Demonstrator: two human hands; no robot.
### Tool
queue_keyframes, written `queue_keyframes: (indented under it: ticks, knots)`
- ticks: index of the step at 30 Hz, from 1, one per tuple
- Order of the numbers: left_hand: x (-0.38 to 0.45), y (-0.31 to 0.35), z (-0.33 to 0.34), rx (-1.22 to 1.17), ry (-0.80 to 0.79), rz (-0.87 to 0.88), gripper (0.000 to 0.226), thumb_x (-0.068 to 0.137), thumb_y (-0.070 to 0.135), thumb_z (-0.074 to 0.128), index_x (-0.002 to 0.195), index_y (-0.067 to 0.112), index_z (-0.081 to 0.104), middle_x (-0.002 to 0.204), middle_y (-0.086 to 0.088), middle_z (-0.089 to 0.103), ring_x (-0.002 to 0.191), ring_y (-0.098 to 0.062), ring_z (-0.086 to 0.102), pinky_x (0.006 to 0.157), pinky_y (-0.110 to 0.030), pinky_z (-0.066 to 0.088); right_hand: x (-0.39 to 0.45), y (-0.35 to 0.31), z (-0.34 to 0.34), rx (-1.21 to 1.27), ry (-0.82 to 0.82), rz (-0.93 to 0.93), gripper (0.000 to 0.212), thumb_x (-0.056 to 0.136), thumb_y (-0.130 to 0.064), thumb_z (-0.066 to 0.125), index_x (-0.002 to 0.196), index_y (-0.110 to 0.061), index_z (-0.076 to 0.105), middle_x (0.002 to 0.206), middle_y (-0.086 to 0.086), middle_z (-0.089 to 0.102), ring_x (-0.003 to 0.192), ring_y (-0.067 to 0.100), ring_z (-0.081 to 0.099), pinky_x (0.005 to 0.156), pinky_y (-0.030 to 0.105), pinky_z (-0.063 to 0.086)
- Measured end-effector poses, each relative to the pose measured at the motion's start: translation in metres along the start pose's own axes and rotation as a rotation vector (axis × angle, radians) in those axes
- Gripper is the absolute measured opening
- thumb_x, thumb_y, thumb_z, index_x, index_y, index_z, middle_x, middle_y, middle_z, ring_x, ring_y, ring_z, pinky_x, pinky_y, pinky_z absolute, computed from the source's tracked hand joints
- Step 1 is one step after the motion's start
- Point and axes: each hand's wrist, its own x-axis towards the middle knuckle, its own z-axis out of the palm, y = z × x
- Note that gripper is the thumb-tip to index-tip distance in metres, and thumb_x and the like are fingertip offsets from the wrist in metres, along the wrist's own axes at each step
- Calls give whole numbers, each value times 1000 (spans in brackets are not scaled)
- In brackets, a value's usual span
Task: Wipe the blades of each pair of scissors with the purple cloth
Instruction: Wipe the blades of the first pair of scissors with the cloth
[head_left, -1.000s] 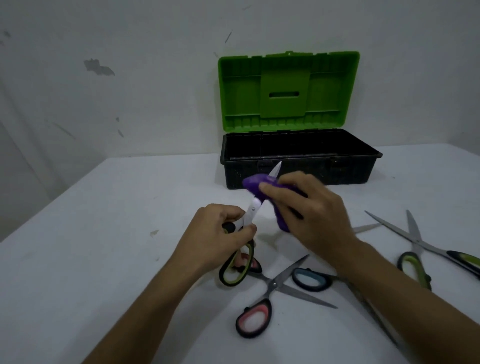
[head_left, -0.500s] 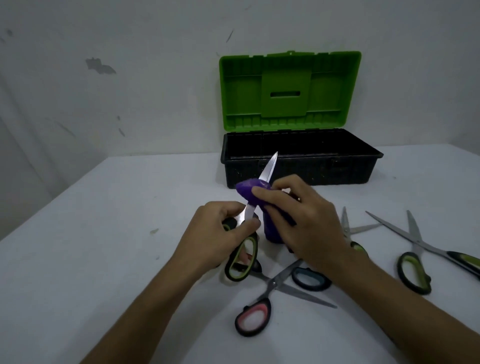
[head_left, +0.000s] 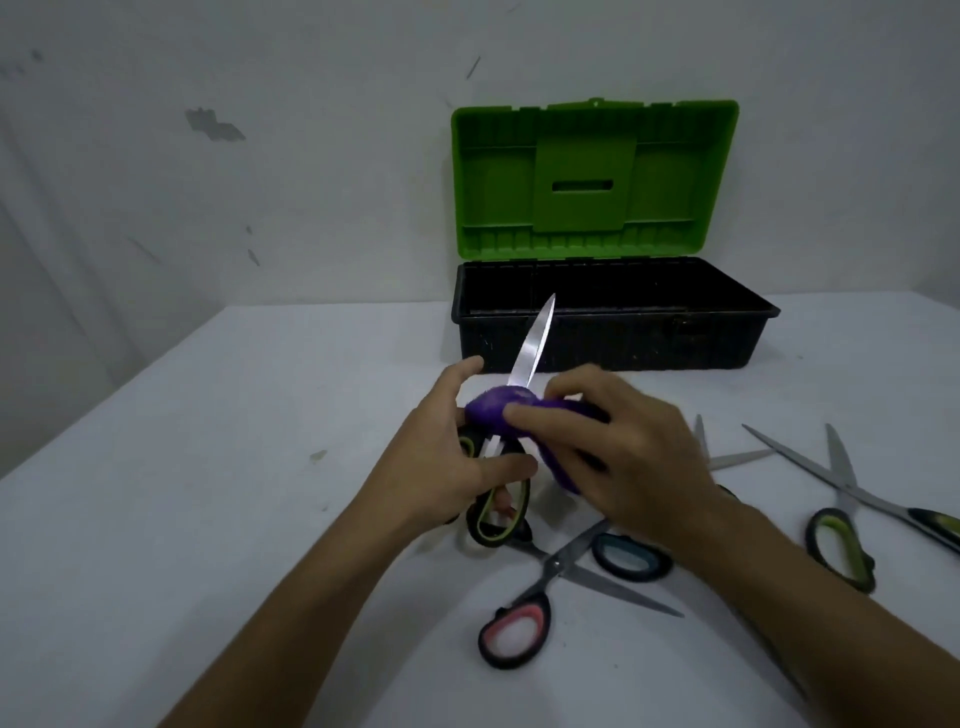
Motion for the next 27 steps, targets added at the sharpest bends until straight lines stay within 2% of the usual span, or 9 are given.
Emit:
queue_keyframes:
  ticks: [3, 5, 7, 11, 13, 15, 18, 23, 27]
  knots:
    - [-1, 0, 0, 5, 40, 25, 101, 69, 22, 87, 148, 37, 27, 100, 16, 62, 100, -5, 62, 86, -21, 47, 0, 2, 6, -64, -42, -31, 34, 91, -19, 56, 125, -22, 57, 112, 12, 59, 87, 23, 60, 63, 32, 56]
    - [0, 0, 1, 2, 57, 22, 98, 67, 25, 88, 146, 37, 32, 112, 12, 63, 109, -6, 59, 90, -24, 48, 3, 8, 7, -136, -13, 35, 36, 91, -17, 56, 127, -23, 52, 110, 12, 58, 84, 24, 59, 59, 32, 55]
    - [1, 0, 3, -7, 51, 6, 100, 58, 38, 90, 143, 41, 37, 122, 5, 65, 113, -16, 62, 94, -36, 54, 5, 14, 6, -193, 17, 144, 37, 91, -15, 57, 127, -21, 52, 108, 13, 59, 82, 24, 58, 55, 34, 54]
    - [4, -4, 3, -10, 42, -24, 101, 44, 58, 82, 136, 46, 41, 113, -6, 71, 97, -32, 69, 89, -46, 57, 2, 21, -1, -180, 64, 247, 38, 93, -18, 55, 131, -16, 54, 108, 12, 55, 82, 21, 54, 54, 31, 52]
    - [5, -3, 3, 10, 60, -14, 89, 56, 48, 88, 135, 42, 45, 114, -8, 69, 97, -27, 68, 87, -42, 58, -1, 18, -5, -129, 39, 150, 40, 95, -21, 53, 134, -19, 51, 109, 12, 53, 82, 17, 51, 58, 22, 50]
    - [4, -3, 4, 31, 78, 20, 78, 67, 35, 88, 134, 36, 48, 117, 0, 65, 98, -16, 63, 81, -24, 55, -3, 10, -3, -51, -41, 48, 42, 95, -26, 51, 137, -24, 45, 113, 9, 50, 85, 15, 50, 66, 16, 45]
    - [2, -1, 4, 68, 102, 40, 75, 69, 30, 86, 134, 34, 48, 113, 9, 59, 91, -5, 57, 74, -11, 44, -3, 7, 3, 49, -85, 71, 40, 96, -28, 49, 136, -29, 46, 115, 5, 49, 86, 11, 50, 66, 16, 45]
    - [0, 1, 4, 0, 70, 4, 79, 55, 50, 87, 125, 43, 52, 107, -10, 70, 92, -30, 69, 88, -46, 57, -6, 33, 1, -16, 57, 309, 37, 95, -22, 51, 132, -24, 56, 111, 7, 50, 84, 14, 51, 56, 32, 53]
    - [1, -1, 6, 22, 46, -13, 68, 64, 44, 87, 124, 37, 55, 90, -2, 74, 81, -21, 73, 81, -35, 60, -10, 30, -6, 16, 110, 312, 40, 95, -17, 53, 134, -20, 55, 111, 9, 49, 83, 12, 48, 57, 28, 51]
